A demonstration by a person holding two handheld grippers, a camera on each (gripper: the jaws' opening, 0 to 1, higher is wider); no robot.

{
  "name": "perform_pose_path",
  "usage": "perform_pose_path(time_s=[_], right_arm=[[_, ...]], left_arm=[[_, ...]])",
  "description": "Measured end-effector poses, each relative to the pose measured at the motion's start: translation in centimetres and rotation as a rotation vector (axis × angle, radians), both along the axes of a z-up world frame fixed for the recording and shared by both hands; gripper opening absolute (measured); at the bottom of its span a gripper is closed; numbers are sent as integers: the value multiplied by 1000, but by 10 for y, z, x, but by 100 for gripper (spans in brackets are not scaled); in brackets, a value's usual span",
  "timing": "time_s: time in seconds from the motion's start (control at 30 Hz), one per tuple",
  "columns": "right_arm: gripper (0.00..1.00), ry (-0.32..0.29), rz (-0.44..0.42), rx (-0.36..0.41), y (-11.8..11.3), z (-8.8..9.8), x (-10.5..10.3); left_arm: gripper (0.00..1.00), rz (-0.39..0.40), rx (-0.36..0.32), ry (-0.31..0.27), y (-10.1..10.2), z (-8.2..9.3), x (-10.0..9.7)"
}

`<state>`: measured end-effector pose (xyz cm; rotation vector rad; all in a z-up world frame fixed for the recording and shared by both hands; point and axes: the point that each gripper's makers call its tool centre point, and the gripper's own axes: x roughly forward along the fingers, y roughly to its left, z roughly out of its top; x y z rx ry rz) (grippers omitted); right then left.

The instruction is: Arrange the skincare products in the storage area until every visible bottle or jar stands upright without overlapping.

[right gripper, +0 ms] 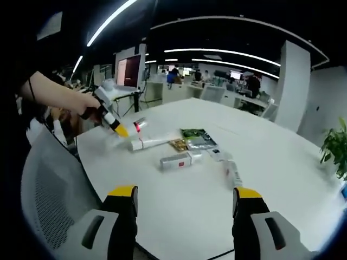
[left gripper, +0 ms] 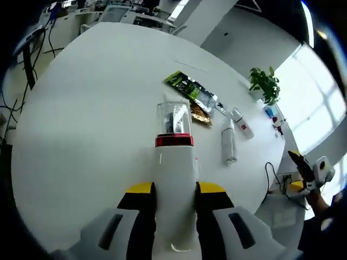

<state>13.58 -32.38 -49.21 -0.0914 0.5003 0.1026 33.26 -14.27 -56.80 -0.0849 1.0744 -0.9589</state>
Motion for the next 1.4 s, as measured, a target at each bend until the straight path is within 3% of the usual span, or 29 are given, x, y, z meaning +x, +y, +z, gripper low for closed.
perform_pose_path(time_s=[0.1,0.17,0.2,0.3,0.37,0.47,0.53,0.7,0.77,1.0,1.1,1.2,1.4], right_arm=[[74,-6,38,37,16,1,9],[73,-9,60,57,25,3,14],[73,-12,63,66,27,4,16],[73,-39,73,147,39,16,27],[71,-60,66,212,43,25,33],[67,-142,27,386,48,51,49],[64,-157,-5,478,47,56,59],[62,-183,-19,547,56,73,72],[62,-189,-30,601,58,74,80],[59,-154,-58,640,66,66,94],[59,-159,-95,726,67,70,98],[57,-186,-119,774,62,75,103],[50,-183,-110,772,66,79,105]], left_arm=[[22,-4,-73,-5,-11,14,-6],[22,-9,-134,-8,-17,37,-24],[22,-7,-156,-8,-20,37,-19],[22,-16,-226,-17,-33,54,-26],[22,-28,-240,-33,-38,61,-29],[22,-88,-260,-100,-47,71,-30],[22,-116,-275,-128,-54,83,-40],[22,-145,-314,-155,-69,94,-52],[22,-156,-330,-160,-80,102,-65],[22,-199,-328,-233,-96,118,-89],[22,-236,-298,-304,-101,126,-97],[22,-255,-288,-340,-106,131,-101],[22,-291,-268,-399,-114,140,-113]])
